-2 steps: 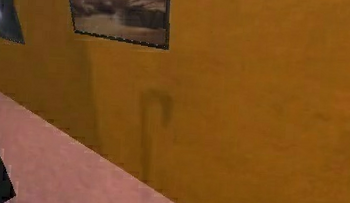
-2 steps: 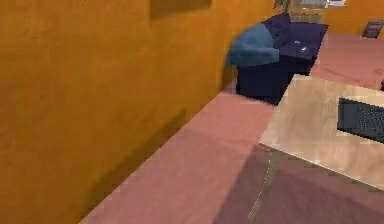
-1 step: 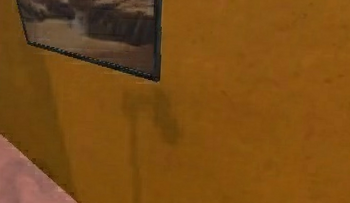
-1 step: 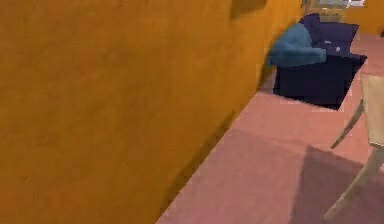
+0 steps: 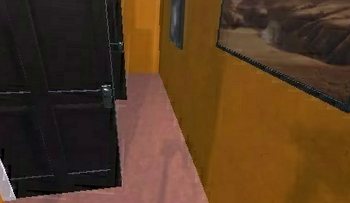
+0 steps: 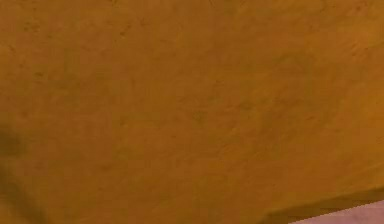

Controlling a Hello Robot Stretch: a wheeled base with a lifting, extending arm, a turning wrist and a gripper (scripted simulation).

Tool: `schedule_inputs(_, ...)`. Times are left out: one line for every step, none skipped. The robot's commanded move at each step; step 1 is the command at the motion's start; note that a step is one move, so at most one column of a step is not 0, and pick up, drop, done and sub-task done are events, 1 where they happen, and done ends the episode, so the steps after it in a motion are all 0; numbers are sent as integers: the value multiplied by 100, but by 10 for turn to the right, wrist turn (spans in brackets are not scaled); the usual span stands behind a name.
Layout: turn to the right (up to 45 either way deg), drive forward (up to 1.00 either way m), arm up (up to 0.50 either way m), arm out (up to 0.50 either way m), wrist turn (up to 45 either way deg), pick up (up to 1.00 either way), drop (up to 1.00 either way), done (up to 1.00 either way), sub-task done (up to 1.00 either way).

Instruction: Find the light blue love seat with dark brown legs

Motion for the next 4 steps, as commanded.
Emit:
schedule_inputs(-90, 0, 0, 0, 0, 0, 0, 0, 0)
schedule_inputs(0, 100, 0, 0, 0, 0, 0, 0, 0)
schedule_inputs(-300, 0, 0, 0, 0, 0, 0, 0, 0)
schedule_inputs(0, 5, 0, 0, 0, 0, 0, 0, 0)
